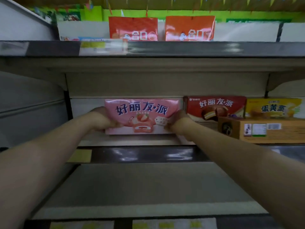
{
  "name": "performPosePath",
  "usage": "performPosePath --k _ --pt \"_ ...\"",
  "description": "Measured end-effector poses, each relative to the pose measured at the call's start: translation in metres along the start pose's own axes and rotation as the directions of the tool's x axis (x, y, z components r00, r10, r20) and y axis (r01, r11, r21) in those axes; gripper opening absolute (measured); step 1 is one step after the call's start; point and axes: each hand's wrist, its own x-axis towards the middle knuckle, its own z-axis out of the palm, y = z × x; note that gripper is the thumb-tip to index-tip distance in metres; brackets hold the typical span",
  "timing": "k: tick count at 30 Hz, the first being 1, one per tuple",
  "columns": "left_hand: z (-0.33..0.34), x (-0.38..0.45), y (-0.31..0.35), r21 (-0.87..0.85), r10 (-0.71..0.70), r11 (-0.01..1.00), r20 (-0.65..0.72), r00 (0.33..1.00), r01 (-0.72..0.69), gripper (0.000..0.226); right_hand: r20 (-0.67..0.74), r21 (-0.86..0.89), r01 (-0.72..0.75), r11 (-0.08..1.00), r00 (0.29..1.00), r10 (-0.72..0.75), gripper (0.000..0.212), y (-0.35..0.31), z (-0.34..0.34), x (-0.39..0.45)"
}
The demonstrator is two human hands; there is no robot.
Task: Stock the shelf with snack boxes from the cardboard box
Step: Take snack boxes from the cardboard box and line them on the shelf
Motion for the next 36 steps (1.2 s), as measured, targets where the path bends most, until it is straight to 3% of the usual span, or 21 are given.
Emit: performPosePath --k 1,4,7,9,10,15,19,24,28,33,36 --pt "0.003 0.009 0.001 0.054 -0.003 0.999 0.018 1.000 0.002 0.025 0.000 -0.068 -0.019 0.998 1.000 0.019 0.056 0.001 -0.001 0.006" --pt "0.005 0.035 -0.001 0.213 0.033 0.976 0.081 0.996 -0.049 0.030 -0.091 -0.046 -0.053 0.998 0.995 0.049 0.054 0.003 -0.001 0.026" --pt "0.009 0.061 -0.006 0.163 0.047 0.984 0.111 0.993 -0.065 0.026 -0.050 -0.150 -0.016 0.989 0.999 0.009 0.052 0.007 -0.001 0.039" --pt "0.014 0.072 -0.006 0.115 0.047 0.992 0.106 0.993 -0.059 0.018 -0.040 -0.015 -0.090 0.996 0.995 0.090 0.039 0.008 -0.003 0.047" --pt "0.018 0.077 -0.005 0.100 0.048 0.993 0.099 0.994 -0.058 0.017 -0.036 -0.053 -0.086 0.995 0.996 0.085 0.035 0.011 -0.005 0.049" --pt "0.041 0.097 0.005 0.123 0.048 0.990 0.138 0.989 -0.065 0.026 -0.131 -0.081 -0.163 0.983 0.980 0.151 0.031 0.033 -0.016 0.061" --pt "0.050 0.109 0.012 0.159 0.036 0.985 0.169 0.985 -0.063 0.039 -0.245 -0.195 -0.188 0.963 0.960 0.138 0.048 0.048 -0.015 0.073" --pt "0.056 0.119 0.013 0.121 0.020 0.992 0.147 0.989 -0.038 0.036 -0.255 -0.169 -0.167 0.971 0.959 0.120 0.071 0.053 -0.014 0.085" --pt "0.061 0.124 0.007 0.153 -0.002 0.988 0.090 0.996 -0.012 0.031 -0.276 -0.086 -0.187 0.979 0.948 0.157 0.067 0.054 -0.009 0.090" --pt "0.064 0.125 0.005 0.406 0.047 0.913 -0.010 0.999 -0.039 0.053 -0.335 -0.151 -0.245 0.958 0.924 0.184 0.052 0.056 0.002 0.098" --pt "0.060 0.124 0.012 0.526 -0.030 0.850 -0.021 0.999 0.036 0.059 -0.341 -0.159 -0.250 0.955 0.922 0.184 0.047 0.056 0.002 0.098"
